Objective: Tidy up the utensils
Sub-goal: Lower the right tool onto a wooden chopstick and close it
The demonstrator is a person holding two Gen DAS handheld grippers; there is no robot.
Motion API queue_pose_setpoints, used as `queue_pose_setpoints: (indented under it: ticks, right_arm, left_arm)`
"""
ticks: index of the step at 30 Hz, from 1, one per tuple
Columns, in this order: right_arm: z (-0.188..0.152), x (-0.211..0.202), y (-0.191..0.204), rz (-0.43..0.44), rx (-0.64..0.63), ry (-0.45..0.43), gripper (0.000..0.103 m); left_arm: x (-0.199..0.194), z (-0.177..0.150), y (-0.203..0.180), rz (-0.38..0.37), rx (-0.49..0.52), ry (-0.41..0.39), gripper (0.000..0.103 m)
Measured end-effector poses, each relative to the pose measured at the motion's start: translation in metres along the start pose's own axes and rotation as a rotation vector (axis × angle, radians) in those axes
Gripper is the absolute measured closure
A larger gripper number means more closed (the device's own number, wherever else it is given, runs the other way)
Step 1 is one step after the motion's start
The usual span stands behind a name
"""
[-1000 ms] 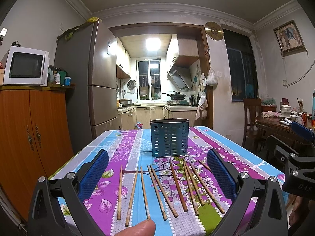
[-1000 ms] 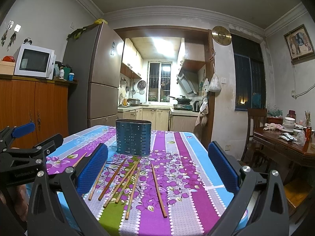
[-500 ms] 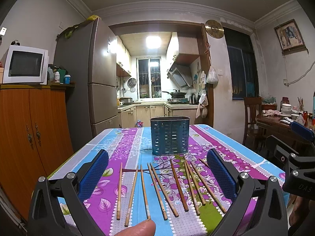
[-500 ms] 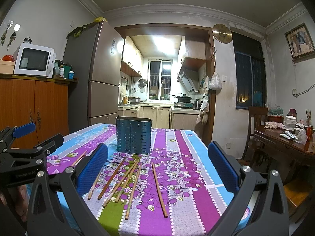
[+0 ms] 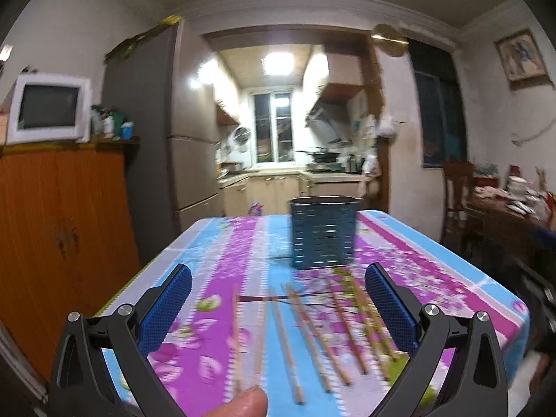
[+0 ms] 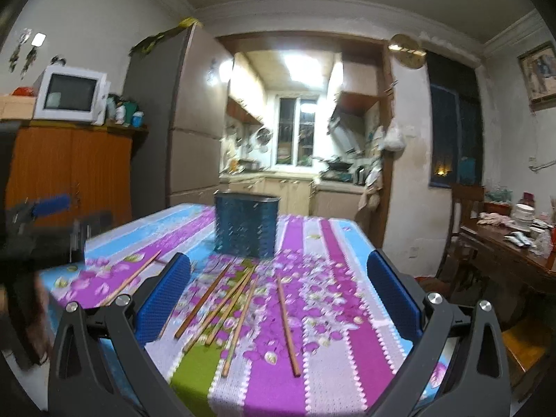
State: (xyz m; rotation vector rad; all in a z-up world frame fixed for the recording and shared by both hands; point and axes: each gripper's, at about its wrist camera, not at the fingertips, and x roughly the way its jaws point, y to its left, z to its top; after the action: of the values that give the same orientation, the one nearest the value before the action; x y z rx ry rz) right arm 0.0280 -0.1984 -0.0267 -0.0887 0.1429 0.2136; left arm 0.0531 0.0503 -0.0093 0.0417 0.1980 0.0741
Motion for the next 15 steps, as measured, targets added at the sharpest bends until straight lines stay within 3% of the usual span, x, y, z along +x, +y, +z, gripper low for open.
queue_pose_setpoints:
  ticks: [2,4,7,12,15]
  right_arm:
    - [-0.008,0.006,0.003,0.07,-0.001,0.056,0.026]
    - [-0.024,0.016,0.009,0.132,-0.004,0.144,0.06]
    - [-0.055,0.034,0.021,0.202,-0.008,0.267,0.079]
    - [-0.077,0.051,0.061,0.313,-0.012,0.327,0.088]
    - [-0.083,0.065,0.073,0.306,0.001,0.353,0.088]
  left_arm:
    - [0.011,0.001,0.025,0.034,-0.037,0.038,0.004]
    - [0.019,-0.003,0.044,0.049,-0.062,0.063,0.004]
    - [0.03,-0.019,0.064,0.082,-0.057,0.095,0.004]
    - [0.05,-0.052,0.085,0.094,-0.073,0.203,0.004]
    - [0.052,-0.06,0.088,0.087,-0.084,0.219,0.004]
